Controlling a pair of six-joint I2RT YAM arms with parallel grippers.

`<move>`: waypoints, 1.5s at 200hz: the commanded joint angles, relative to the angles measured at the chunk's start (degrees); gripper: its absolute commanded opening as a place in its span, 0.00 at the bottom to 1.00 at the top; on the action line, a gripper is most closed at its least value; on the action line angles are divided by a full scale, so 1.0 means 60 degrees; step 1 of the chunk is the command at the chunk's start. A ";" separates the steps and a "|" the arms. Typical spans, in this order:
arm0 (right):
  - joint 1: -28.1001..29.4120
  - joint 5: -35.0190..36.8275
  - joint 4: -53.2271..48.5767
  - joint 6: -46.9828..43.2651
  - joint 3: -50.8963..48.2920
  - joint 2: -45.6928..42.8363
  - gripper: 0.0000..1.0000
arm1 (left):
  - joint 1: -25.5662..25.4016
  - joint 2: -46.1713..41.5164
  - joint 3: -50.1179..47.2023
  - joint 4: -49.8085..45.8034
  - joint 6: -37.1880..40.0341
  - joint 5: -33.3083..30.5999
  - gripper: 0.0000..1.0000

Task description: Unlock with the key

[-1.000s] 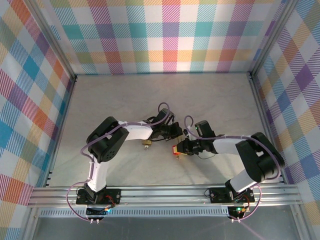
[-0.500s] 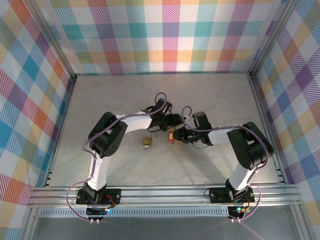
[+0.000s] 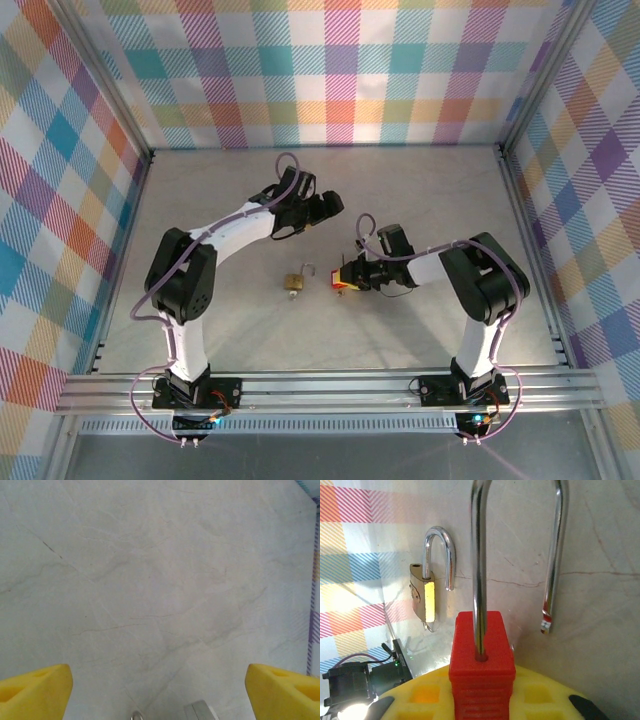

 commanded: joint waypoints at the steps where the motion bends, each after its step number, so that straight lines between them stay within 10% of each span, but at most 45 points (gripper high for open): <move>1: 0.0154 0.0128 -0.0309 0.0100 0.0117 0.0661 0.06 | 0.0095 -0.1031 -0.0302 -0.0668 0.0266 -0.0296 0.91; 68: 0.0154 0.1306 -0.2430 0.0131 0.0345 0.0199 0.44 | 0.0095 -0.3422 -0.1025 -0.1684 0.0652 -0.0702 1.00; 196: 0.0125 0.3603 -0.6283 -0.0103 0.0589 -0.1862 0.80 | 0.0095 -0.6212 -0.1544 -0.3657 0.1475 -0.2153 1.00; 247: 0.0125 0.5519 -0.7733 -0.1489 0.0373 -0.5340 1.00 | 0.0001 -0.7307 -0.2668 -0.3128 0.1941 -0.2406 1.00; 300: -0.0797 0.9174 -0.7621 -0.4033 -0.0526 -0.9691 0.99 | -0.0051 -0.8874 -0.5733 -0.0837 0.3452 -0.4957 1.00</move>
